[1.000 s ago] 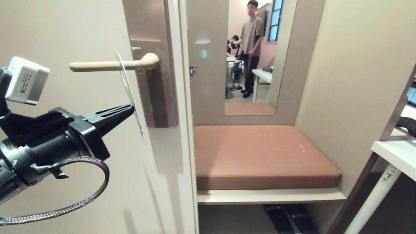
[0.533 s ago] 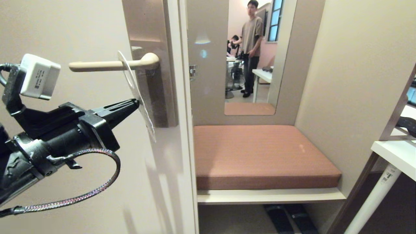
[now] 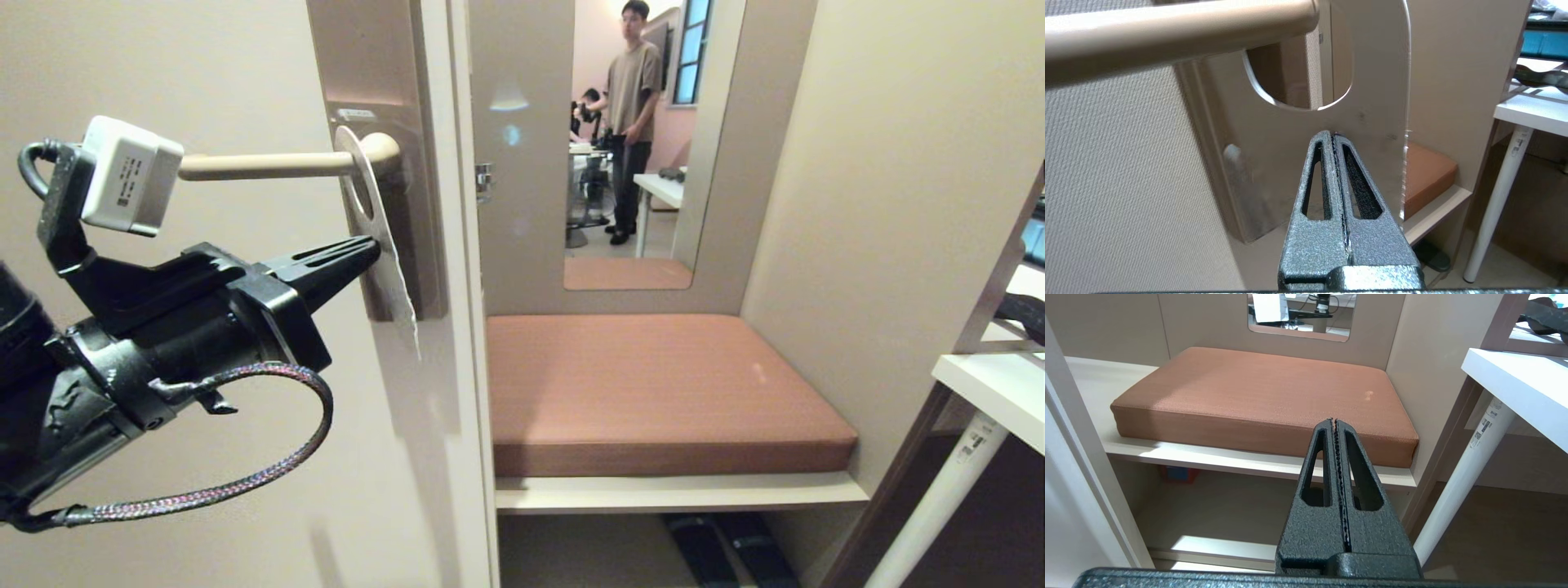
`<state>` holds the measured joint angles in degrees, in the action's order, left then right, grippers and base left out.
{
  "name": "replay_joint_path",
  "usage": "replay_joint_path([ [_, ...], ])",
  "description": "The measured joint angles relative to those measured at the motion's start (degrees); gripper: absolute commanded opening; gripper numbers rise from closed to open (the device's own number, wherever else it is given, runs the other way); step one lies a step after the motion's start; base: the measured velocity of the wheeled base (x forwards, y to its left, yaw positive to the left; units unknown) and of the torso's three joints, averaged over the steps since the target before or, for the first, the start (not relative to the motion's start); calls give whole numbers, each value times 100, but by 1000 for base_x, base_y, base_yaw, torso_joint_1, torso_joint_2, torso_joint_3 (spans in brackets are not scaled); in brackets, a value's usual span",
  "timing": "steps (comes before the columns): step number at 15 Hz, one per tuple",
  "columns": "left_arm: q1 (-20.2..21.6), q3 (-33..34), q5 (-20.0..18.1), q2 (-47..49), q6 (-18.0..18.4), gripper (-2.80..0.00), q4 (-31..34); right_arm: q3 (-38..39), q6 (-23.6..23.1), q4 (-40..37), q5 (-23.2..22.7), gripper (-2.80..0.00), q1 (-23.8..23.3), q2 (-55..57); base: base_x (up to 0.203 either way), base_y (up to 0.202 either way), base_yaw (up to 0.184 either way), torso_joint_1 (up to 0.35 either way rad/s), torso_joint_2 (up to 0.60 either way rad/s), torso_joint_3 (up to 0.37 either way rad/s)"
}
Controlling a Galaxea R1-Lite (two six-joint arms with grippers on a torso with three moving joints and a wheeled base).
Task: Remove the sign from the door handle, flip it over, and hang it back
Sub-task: Hang the sign back with the other side facing out
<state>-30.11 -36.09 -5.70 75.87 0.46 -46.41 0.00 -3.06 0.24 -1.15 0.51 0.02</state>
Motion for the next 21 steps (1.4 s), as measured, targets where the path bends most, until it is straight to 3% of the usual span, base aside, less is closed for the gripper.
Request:
replay_joint_path([
  [7, -156, -79, 1, 111, -20, -280, -37, 0, 0, -2, 5, -280, 0, 0, 0, 0, 0, 0, 0, 0],
  [13, -172, -84, 1, 396, -6, -280, -718, 0, 2, -1, 5, -280, 0, 0, 0, 0, 0, 0, 0, 0],
  [21, -184, -76, 2, 518, 28, -280, -728, 0, 4, -2, 2, -280, 0, 0, 0, 0, 0, 0, 0, 0],
])
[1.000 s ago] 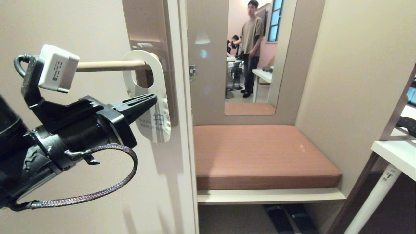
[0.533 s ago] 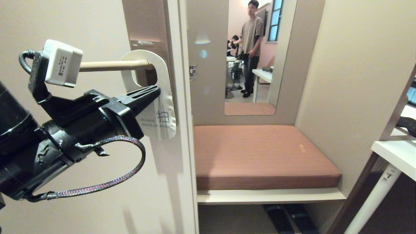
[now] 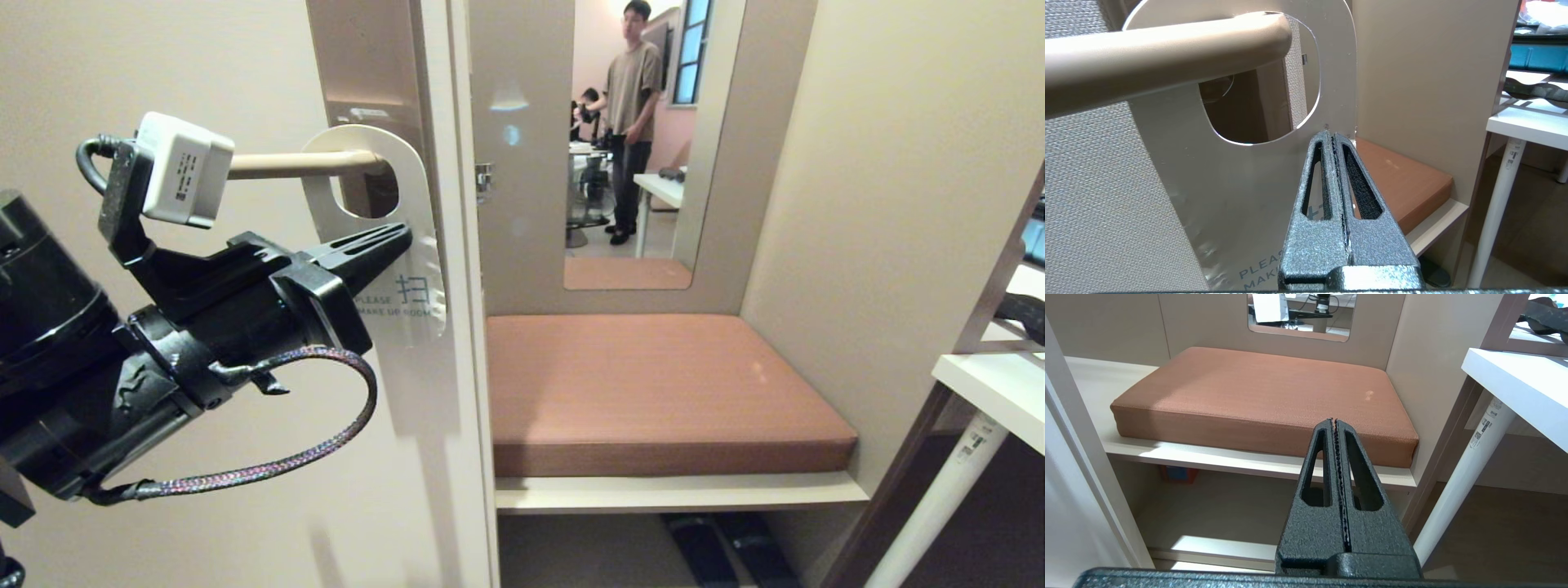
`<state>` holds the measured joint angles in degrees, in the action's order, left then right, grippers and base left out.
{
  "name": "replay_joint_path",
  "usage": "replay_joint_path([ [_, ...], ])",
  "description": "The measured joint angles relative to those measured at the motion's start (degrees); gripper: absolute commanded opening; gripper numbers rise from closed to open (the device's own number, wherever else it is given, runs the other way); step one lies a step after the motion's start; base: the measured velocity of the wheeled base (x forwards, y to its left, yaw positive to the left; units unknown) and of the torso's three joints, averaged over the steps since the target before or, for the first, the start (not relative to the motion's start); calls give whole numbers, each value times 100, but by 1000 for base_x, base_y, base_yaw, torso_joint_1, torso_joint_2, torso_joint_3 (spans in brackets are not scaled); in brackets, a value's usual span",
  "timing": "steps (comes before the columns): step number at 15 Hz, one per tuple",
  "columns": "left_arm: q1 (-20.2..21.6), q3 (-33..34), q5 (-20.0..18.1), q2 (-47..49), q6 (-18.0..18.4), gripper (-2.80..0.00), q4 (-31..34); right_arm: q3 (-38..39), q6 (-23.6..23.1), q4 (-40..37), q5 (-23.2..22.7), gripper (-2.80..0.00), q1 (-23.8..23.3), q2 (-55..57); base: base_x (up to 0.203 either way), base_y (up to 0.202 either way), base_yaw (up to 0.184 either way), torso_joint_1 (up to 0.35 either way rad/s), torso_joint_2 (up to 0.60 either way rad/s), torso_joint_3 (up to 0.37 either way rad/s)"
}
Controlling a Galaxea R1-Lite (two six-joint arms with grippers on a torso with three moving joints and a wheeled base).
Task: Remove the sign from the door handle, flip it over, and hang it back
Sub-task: Hang the sign back with the other side facing out
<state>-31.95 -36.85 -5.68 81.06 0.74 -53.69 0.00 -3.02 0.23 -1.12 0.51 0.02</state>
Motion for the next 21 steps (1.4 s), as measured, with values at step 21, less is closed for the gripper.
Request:
replay_joint_path([
  [21, -22, 982, 10, -978, 107, -280, 2, 0, 0, 2, 0, -280, 0, 0, 0, 0, 0, 0, 0, 0],
])
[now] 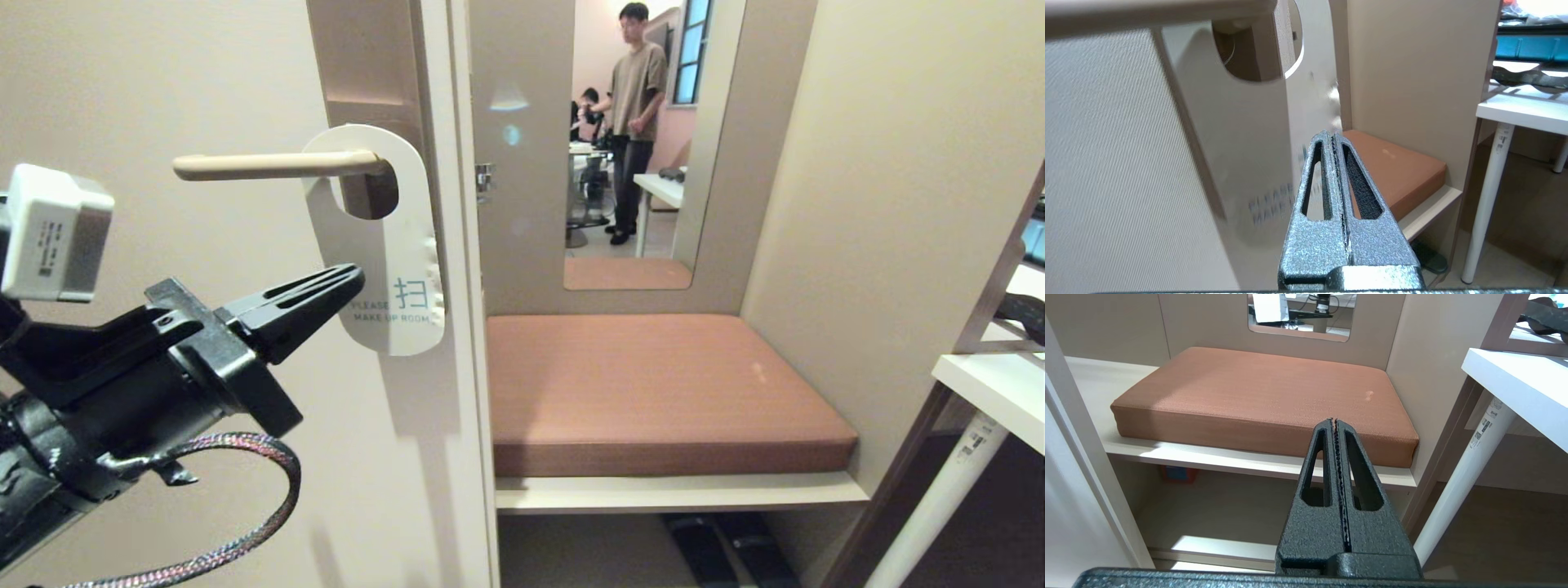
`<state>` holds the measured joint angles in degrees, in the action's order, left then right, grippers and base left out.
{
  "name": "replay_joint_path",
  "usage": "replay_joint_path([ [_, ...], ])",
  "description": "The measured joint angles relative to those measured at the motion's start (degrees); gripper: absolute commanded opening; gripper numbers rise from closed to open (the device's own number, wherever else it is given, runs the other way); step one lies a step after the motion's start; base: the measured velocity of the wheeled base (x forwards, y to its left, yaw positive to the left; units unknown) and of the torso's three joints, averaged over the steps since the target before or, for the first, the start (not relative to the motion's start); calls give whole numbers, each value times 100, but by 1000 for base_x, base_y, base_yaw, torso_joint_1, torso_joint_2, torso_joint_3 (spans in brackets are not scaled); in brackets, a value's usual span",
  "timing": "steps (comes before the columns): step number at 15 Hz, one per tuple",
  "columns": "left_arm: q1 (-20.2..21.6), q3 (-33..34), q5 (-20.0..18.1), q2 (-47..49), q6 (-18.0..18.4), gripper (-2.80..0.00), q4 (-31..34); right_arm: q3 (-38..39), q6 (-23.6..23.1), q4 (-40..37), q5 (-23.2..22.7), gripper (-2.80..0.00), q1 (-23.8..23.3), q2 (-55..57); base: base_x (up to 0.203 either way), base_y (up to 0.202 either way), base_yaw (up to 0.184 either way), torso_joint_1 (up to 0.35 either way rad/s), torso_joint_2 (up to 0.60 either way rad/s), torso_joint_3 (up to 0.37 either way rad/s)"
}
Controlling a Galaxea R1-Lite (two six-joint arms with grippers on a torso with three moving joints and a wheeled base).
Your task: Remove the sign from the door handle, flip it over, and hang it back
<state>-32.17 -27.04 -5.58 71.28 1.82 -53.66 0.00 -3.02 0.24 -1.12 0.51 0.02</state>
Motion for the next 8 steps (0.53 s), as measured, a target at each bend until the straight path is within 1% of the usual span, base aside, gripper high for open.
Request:
replay_joint_path([
  [8, 136, 1007, 61, -1259, 9, -280, 66, 0, 2, 0, 3, -280, 0, -2, 0, 0, 0, 0, 0, 0],
])
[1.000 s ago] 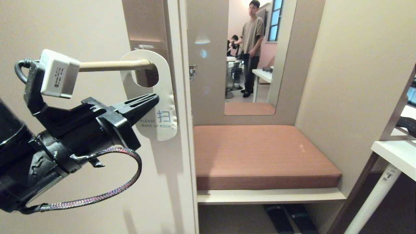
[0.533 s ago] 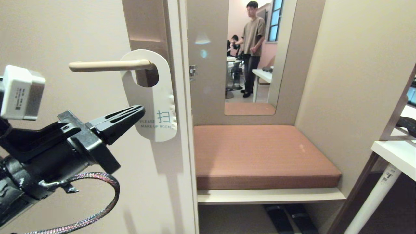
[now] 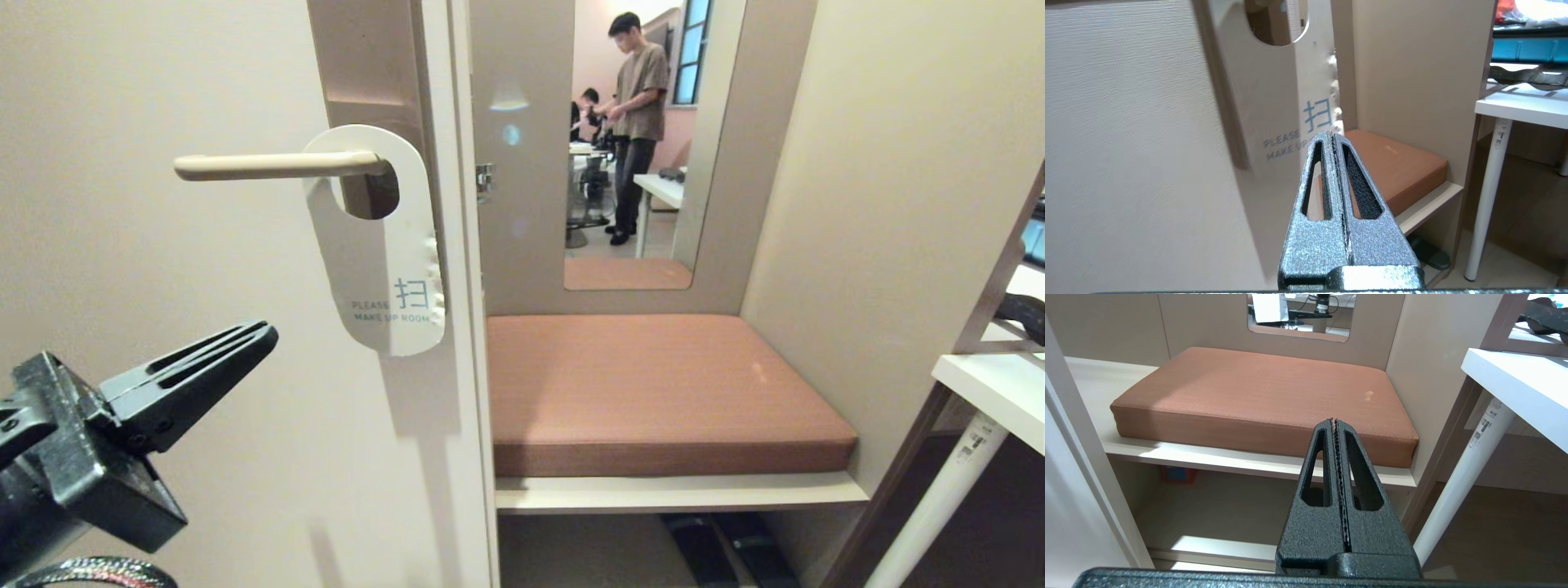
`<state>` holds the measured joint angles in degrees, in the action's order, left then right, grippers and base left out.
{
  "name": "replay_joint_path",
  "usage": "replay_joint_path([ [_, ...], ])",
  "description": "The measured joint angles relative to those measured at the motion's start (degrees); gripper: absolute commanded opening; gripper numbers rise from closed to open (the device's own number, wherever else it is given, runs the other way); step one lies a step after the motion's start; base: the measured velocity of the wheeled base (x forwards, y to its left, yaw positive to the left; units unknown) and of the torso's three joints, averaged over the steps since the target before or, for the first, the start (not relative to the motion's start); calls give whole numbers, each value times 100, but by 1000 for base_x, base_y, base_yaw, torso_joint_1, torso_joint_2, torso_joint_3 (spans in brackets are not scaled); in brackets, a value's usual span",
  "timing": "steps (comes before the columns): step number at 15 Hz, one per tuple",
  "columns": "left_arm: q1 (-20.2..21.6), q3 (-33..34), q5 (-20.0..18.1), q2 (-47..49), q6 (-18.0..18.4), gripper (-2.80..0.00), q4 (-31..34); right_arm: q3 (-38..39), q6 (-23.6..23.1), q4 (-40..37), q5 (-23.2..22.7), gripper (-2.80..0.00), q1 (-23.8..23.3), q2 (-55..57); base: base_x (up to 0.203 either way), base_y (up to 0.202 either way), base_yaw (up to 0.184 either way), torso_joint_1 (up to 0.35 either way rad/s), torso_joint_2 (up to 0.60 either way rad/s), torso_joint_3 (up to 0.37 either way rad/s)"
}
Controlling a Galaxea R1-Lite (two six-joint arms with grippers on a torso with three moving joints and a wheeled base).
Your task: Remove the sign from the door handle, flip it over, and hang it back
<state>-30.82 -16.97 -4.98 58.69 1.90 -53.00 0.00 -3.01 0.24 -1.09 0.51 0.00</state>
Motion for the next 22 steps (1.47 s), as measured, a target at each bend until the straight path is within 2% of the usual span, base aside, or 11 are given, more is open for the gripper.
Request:
replay_joint_path([
  [5, 463, 656, 2, -808, 0, -280, 62, 0, -4, -2, -1, -280, 0, 0, 0, 0, 0, 0, 0, 0],
  [8, 936, 1204, 27, -1524, -24, -280, 462, 0, -5, -2, -3, -280, 0, 0, 0, 0, 0, 0, 0, 0],
  [11, 1855, 1559, -4, -2507, -189, -280, 1469, 0, -2, -2, -1, -280, 0, 0, 0, 0, 0, 0, 0, 0],
  [13, 2330, 1632, -31, -3263, -278, -280, 2464, 0, -4, -2, -3, -280, 0, 0, 0, 0, 0, 0, 0, 0],
  [16, 2700, 1681, 27, -4009, -403, -280, 3889, 0, -4, -2, -3, -280, 0, 0, 0, 0, 0, 0, 0, 0],
  [22, 3072, 1664, 101, -5374, -394, -280, 4843, 0, -3, -2, -2, -280, 0, 0, 0, 0, 0, 0, 0, 0],
])
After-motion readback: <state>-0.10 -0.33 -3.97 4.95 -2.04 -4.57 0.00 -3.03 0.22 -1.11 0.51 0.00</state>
